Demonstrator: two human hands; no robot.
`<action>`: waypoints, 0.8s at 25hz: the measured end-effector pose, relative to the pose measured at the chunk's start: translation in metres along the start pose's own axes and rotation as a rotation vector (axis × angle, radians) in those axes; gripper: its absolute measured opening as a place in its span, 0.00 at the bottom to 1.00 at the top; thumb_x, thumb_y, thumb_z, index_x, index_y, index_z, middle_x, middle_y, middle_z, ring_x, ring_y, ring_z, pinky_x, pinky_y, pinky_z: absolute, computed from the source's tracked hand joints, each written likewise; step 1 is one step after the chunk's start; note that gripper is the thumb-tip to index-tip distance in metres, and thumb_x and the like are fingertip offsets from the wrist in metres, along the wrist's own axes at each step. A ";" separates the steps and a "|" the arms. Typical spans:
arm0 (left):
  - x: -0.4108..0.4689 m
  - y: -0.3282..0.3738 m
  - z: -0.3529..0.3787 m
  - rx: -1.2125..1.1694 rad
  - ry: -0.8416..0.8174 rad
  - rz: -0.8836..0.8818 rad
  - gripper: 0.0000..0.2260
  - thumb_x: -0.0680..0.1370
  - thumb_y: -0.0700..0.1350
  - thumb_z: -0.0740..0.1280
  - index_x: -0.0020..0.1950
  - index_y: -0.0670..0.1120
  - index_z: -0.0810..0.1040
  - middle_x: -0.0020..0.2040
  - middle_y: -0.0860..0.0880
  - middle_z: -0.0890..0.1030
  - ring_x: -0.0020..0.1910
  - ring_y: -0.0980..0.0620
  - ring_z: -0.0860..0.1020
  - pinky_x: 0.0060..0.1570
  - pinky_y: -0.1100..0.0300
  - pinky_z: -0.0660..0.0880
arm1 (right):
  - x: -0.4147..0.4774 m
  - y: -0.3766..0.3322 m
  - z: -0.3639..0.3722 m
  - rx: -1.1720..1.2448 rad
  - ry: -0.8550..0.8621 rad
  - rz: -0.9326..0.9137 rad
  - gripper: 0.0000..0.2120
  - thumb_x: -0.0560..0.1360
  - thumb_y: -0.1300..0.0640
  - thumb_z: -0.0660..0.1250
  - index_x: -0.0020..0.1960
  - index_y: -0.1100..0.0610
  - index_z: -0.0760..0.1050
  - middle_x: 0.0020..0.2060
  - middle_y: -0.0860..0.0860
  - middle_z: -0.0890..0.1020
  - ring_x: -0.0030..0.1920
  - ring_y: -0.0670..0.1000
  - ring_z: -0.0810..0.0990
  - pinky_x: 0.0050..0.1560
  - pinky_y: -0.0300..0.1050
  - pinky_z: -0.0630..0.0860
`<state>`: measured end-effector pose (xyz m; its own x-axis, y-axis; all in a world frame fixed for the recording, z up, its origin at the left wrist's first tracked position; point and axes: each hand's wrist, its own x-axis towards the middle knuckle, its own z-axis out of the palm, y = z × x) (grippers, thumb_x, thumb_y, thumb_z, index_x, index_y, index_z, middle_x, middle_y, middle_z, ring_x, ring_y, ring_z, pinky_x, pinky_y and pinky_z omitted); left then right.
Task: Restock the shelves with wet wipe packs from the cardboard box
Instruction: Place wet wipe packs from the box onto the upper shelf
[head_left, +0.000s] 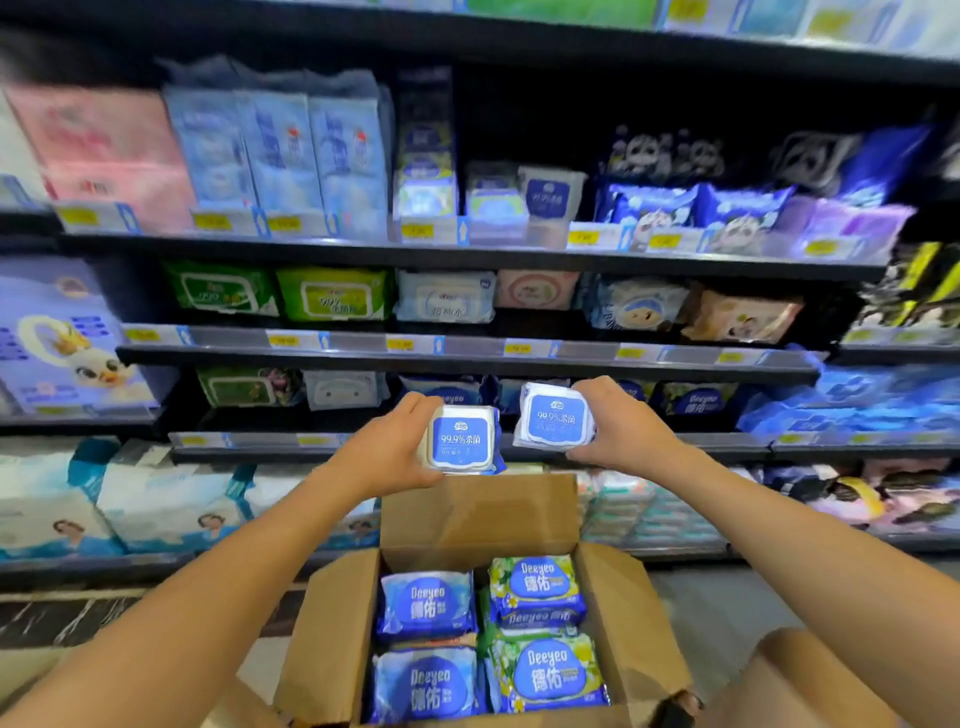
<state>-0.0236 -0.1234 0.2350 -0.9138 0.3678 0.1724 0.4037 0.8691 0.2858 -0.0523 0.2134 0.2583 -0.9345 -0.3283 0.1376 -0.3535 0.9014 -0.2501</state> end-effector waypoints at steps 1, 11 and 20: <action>0.007 0.006 -0.010 0.010 0.008 0.002 0.34 0.71 0.57 0.77 0.71 0.55 0.63 0.65 0.54 0.68 0.51 0.51 0.79 0.45 0.51 0.80 | 0.000 0.002 -0.011 -0.002 0.013 -0.005 0.28 0.60 0.38 0.72 0.55 0.42 0.65 0.51 0.45 0.69 0.51 0.52 0.79 0.42 0.54 0.80; 0.066 0.035 -0.086 0.037 0.151 0.109 0.37 0.70 0.58 0.77 0.73 0.55 0.63 0.66 0.54 0.69 0.54 0.51 0.78 0.50 0.50 0.81 | 0.020 0.009 -0.120 -0.112 0.205 -0.065 0.34 0.65 0.40 0.77 0.65 0.48 0.68 0.57 0.48 0.71 0.55 0.50 0.76 0.50 0.53 0.79; 0.091 0.026 -0.116 0.061 0.203 0.109 0.38 0.71 0.58 0.77 0.75 0.53 0.62 0.69 0.54 0.68 0.54 0.51 0.79 0.49 0.50 0.82 | 0.094 -0.004 -0.202 -0.167 0.405 -0.106 0.36 0.66 0.35 0.75 0.67 0.47 0.65 0.56 0.48 0.70 0.53 0.51 0.75 0.46 0.52 0.78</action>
<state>-0.0915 -0.1055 0.3676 -0.8349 0.3915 0.3868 0.4901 0.8488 0.1986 -0.1296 0.2358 0.4663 -0.7899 -0.3145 0.5264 -0.4040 0.9127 -0.0610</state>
